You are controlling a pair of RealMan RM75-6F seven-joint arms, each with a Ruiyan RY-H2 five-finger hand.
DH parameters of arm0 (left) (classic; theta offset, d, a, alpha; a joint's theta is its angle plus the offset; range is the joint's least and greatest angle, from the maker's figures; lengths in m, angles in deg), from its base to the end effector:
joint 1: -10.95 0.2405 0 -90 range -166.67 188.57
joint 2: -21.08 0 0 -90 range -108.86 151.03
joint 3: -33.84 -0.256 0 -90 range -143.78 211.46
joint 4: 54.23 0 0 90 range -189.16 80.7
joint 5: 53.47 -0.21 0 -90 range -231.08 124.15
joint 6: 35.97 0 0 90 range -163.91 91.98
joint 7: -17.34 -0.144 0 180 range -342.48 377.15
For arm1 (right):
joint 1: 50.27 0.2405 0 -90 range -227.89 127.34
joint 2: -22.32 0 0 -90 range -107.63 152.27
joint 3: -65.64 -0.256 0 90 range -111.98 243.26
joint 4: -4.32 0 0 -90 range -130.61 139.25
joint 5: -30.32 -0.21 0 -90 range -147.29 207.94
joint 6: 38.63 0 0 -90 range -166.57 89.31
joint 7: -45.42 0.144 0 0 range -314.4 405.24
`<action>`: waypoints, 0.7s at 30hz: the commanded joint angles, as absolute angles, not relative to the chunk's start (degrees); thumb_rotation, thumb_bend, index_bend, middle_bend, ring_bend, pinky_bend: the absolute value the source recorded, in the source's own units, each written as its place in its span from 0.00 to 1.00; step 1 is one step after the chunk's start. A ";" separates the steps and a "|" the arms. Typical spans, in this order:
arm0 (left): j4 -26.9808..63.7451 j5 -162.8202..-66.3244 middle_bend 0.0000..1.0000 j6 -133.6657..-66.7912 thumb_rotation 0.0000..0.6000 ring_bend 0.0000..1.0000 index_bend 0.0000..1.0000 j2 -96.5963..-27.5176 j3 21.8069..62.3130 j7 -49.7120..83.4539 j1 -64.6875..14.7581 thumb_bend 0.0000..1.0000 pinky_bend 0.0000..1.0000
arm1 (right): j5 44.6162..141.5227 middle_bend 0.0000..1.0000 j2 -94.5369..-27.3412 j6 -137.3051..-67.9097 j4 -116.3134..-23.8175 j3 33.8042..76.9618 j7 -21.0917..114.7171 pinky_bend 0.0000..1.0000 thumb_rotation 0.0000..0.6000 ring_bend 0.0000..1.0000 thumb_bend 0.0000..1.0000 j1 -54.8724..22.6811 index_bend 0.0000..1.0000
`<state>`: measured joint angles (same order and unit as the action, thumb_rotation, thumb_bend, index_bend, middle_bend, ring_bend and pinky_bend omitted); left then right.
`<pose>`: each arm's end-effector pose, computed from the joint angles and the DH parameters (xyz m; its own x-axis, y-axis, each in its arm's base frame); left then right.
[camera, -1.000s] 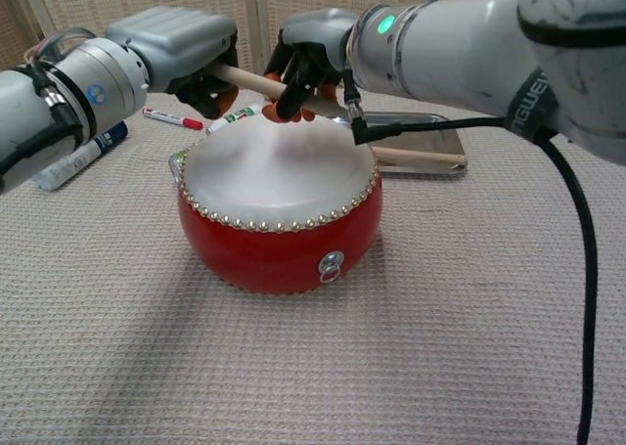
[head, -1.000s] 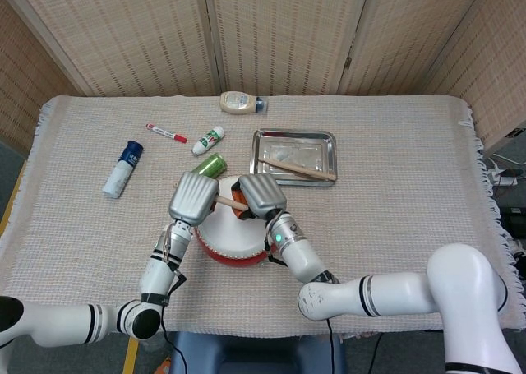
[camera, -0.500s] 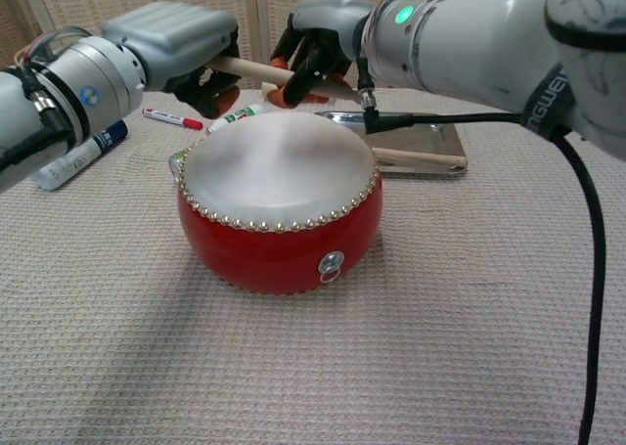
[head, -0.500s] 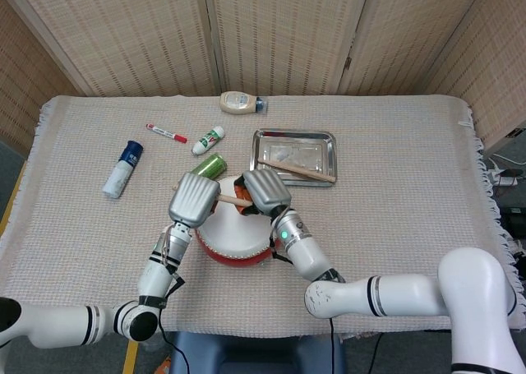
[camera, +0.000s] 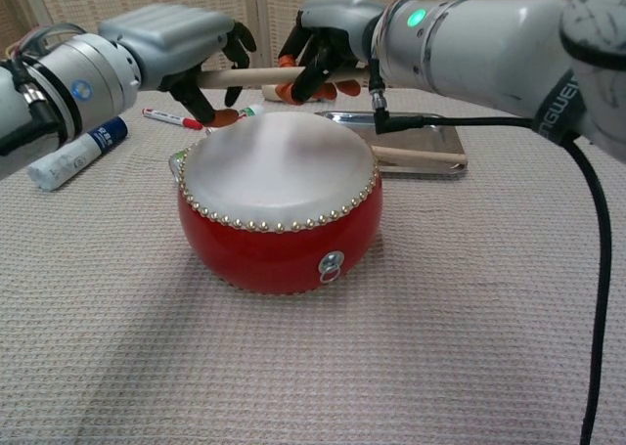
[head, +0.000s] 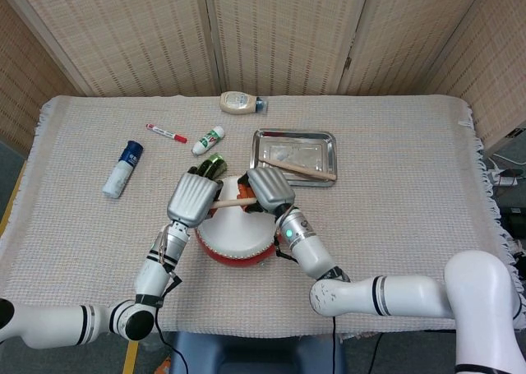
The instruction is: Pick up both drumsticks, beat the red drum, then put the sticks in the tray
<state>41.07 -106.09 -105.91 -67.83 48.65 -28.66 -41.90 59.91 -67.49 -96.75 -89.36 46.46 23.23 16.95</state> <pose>-0.0551 0.3574 0.0169 0.5718 -0.0442 0.8192 0.7513 -0.3730 -0.5445 0.0077 -0.3770 -0.0146 0.1526 -0.3740 0.9148 -0.9517 -0.3052 0.0340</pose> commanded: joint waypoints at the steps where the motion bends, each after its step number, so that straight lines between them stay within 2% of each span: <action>1: 41.21 -106.44 0.00 -105.71 1.00 0.02 0.00 -67.62 48.84 -27.78 -41.80 0.30 0.25 | 60.37 0.83 -67.60 -96.78 -89.21 46.42 22.94 0.86 1.00 0.77 0.49 16.78 1.00; 11: 42.42 -106.64 0.00 -105.39 1.00 0.00 0.00 -65.00 49.17 -26.03 -40.98 0.29 0.21 | 62.10 0.83 -66.53 -96.83 -89.05 46.83 22.67 0.87 1.00 0.78 0.49 15.04 1.00; 21: 42.93 -106.44 0.00 -104.37 1.00 0.00 0.00 -61.00 48.61 -22.33 -38.86 0.29 0.21 | 64.67 0.83 -59.30 -96.54 -91.83 47.41 24.89 0.87 1.00 0.78 0.49 10.13 1.00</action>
<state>42.87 -106.32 -104.55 -61.54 48.79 -22.84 -39.26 64.12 -60.91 -96.65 -91.12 47.14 24.25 11.35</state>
